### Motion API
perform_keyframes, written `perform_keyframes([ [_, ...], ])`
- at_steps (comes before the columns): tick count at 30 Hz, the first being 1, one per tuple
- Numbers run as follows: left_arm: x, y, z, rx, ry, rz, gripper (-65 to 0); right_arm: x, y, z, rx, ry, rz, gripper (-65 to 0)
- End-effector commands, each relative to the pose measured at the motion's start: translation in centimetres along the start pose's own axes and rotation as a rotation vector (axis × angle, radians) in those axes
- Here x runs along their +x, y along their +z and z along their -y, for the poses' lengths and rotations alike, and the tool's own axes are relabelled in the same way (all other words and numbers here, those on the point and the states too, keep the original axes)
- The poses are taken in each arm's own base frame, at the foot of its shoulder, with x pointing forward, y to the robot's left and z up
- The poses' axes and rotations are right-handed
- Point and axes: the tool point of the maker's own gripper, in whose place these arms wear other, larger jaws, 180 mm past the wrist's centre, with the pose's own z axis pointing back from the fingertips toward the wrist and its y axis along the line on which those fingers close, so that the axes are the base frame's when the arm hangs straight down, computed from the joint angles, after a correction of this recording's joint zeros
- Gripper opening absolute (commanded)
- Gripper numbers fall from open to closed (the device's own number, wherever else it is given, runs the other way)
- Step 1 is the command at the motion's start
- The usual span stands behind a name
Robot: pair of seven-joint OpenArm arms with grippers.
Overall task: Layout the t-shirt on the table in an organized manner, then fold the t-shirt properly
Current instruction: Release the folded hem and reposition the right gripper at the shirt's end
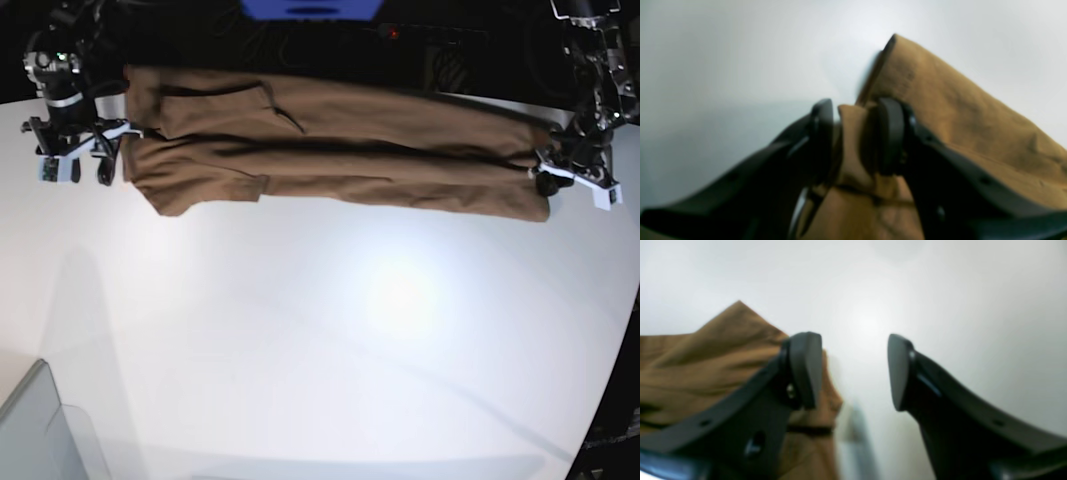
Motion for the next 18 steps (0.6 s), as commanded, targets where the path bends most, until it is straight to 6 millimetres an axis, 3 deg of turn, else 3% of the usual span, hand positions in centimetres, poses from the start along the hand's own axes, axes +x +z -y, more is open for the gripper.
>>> perform_keyframes([
  [1,-2.0,0.2,-1.0,0.041,-0.007,-0.09,-41.8,1.2,0.5,0.0,0.006,0.014,0.043,-31.7],
  [5,-2.0,0.2,-1.0,0.042,-0.008,-0.09,-41.8,2.2,0.1,-2.3,0.062,0.018,0.071,-30.8],
  [11,-2.0,0.2,-1.1,0.045,-0.013,-0.09,-41.8,4.5,-2.9,-6.6,0.195,0.114,0.016,-30.8],
  [18,-2.0,0.2,-1.1,0.045,-0.012,-0.091,-41.8,4.8,-6.1,-6.5,0.197,0.119,-0.093,-30.8],
])
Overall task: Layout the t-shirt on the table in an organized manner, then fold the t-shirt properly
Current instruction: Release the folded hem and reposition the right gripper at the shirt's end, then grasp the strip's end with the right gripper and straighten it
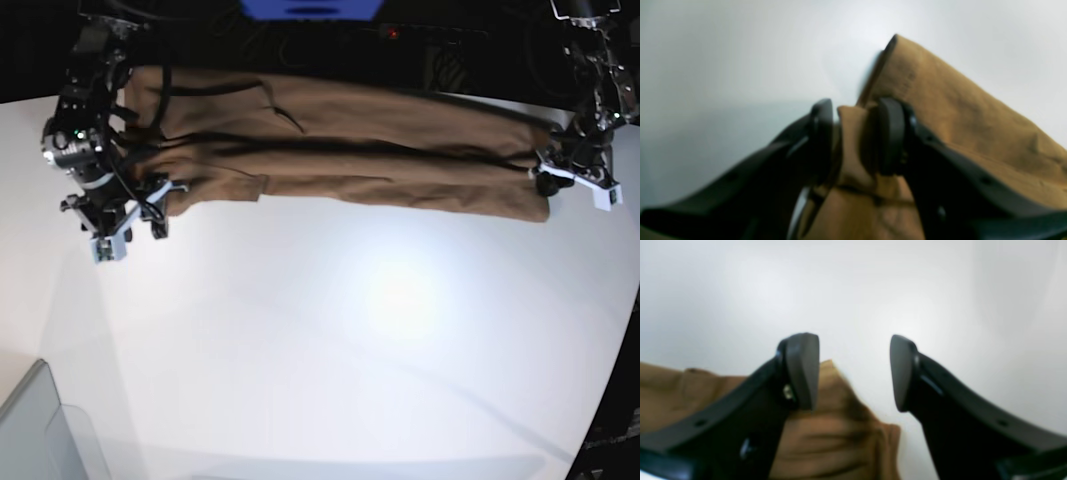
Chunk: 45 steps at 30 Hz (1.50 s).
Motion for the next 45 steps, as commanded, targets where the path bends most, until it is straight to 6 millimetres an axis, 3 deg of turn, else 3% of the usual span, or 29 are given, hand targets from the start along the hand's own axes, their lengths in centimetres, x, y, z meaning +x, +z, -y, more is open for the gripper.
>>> perform_keyframes([
  [1,-2.0,0.2,-1.1,0.045,-0.01,-0.091,-41.8,0.4,0.1,0.2,-0.002,-0.002,0.015,-30.8],
  [6,-2.1,0.2,-1.1,0.044,-0.007,-0.093,-41.8,-1.6,-0.1,0.1,0.006,-0.004,-0.033,-31.0],
  [15,-2.1,0.1,-1.1,0.044,-0.004,-0.093,-41.8,-4.1,-0.3,-1.8,0.055,0.007,-0.095,-33.8],
  [18,-2.2,0.2,-1.1,0.045,-0.004,-0.095,-41.8,-4.3,-0.2,-1.8,0.058,0.006,-0.097,-46.0],
  [21,-2.2,0.2,-1.1,0.044,-0.002,-0.096,-41.8,-4.0,0.1,-1.6,0.048,0.008,-0.088,-65.0],
  [23,-2.2,0.2,-1.2,0.044,0.0,-0.094,-41.8,-3.8,0.5,-1.6,0.043,0.014,-0.079,-65.0],
  [29,-2.2,0.2,-1.2,0.044,0.004,-0.093,-41.8,-3.1,4.0,-2.7,0.034,0.05,-0.03,-65.0],
  [32,-2.1,0.2,-1.2,0.043,0.003,-0.092,-41.8,-3.4,4.4,-3.0,0.036,0.048,-0.032,-65.0],
  [35,-2.2,0.2,-1.1,0.042,0.003,-0.092,-41.8,-2.2,4.0,-2.9,0.033,0.049,-0.009,-65.0],
  [38,-2.2,0.2,-1.1,0.043,0.003,-0.094,-41.8,-0.5,3.6,-2.7,0.029,0.057,0.027,-56.4],
  [43,-2.7,0.4,-1.5,0.051,0.006,-0.104,-41.8,0.6,2.6,-2.3,0.022,0.058,-0.005,-32.1],
  [45,-2.7,0.4,-1.5,0.05,0.004,-0.103,-41.8,0.6,1.6,-2.0,0.023,0.043,-0.03,-28.0],
])
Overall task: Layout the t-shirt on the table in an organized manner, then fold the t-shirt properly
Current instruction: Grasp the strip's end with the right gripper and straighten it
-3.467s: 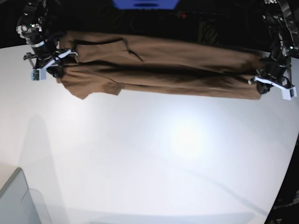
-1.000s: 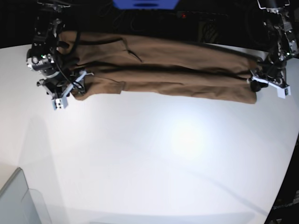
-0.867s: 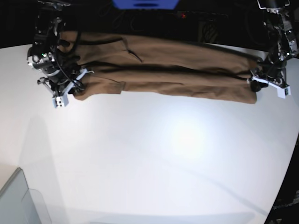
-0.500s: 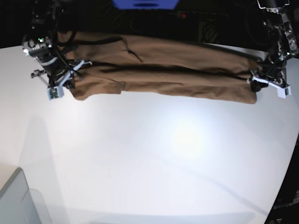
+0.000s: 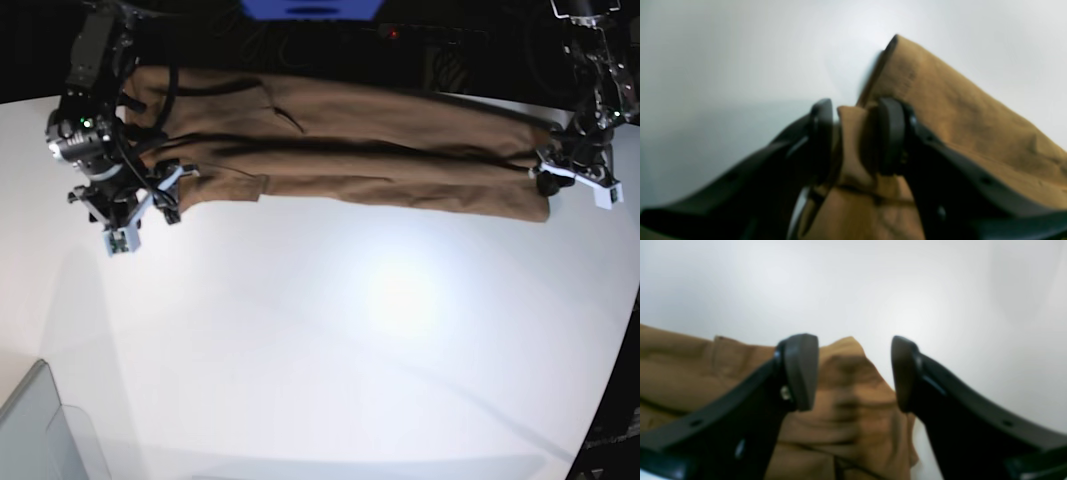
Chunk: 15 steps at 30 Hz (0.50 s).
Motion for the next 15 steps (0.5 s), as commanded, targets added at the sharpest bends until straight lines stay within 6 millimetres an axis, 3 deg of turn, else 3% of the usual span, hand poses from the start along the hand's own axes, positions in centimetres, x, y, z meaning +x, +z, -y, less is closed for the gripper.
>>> perform_keyframes([
  [1,-2.5,0.3,-1.3,0.049,-0.009,-0.108,-41.8,0.9,-0.3,0.4,-0.004,-0.003,0.024,-27.9],
  [8,-2.4,0.3,-1.2,0.047,-0.01,-0.104,-41.8,-1.4,-2.6,0.6,0.024,-0.033,-0.069,-28.0],
  [10,-2.3,0.3,-1.1,0.046,-0.009,-0.102,-41.8,-1.9,-2.8,0.5,0.029,-0.034,-0.08,-31.0],
  [12,-2.2,0.2,-1.1,0.046,-0.008,-0.102,-41.8,-2.1,-2.9,0.4,0.032,-0.038,-0.087,-39.0],
  [15,-2.2,0.2,-1.1,0.045,-0.008,-0.101,-41.8,-3.0,-2.7,0.2,0.037,-0.042,-0.104,-59.2],
])
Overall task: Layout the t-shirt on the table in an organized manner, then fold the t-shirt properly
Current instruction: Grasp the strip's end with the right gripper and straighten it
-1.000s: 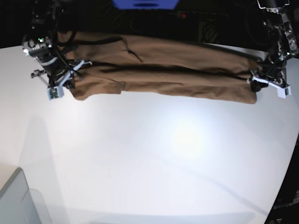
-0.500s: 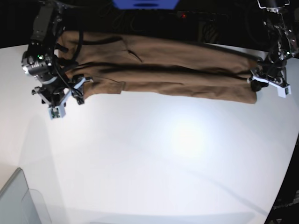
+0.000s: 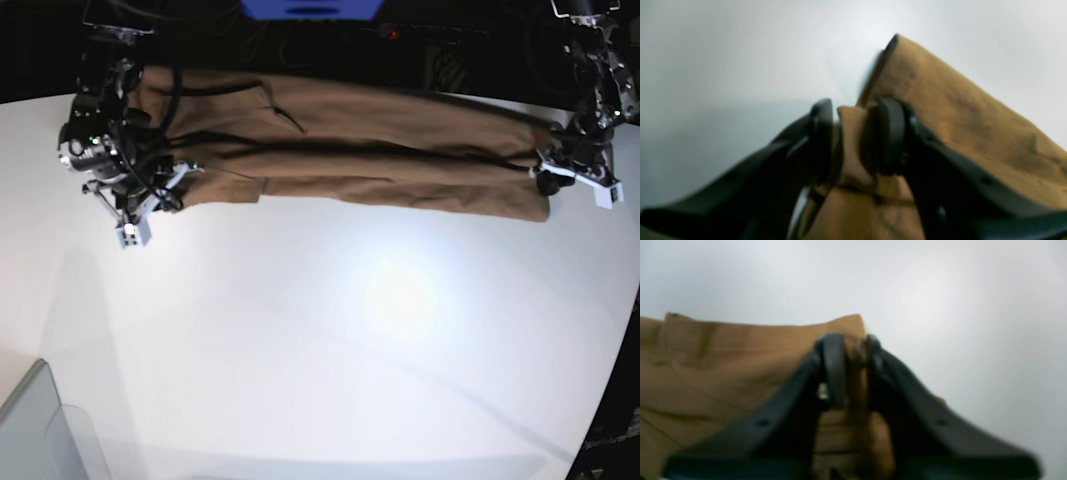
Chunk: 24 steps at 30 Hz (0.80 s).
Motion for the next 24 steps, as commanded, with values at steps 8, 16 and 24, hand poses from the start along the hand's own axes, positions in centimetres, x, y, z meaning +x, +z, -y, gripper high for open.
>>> perform_keyframes([
  [8,-2.2,0.1,-1.2,0.048,-0.007,-0.101,-41.8,0.8,3.1,-0.1,-0.032,0.038,0.078,-65.0],
  [16,-2.2,0.1,-1.2,0.048,-0.005,-0.099,-41.8,-2.1,6.2,-0.9,-0.055,0.035,0.056,-65.0],
  [24,-2.2,0.1,-1.1,0.046,-0.005,-0.098,-41.7,-5.6,5.7,-1.3,-0.033,0.004,0.011,-65.0],
])
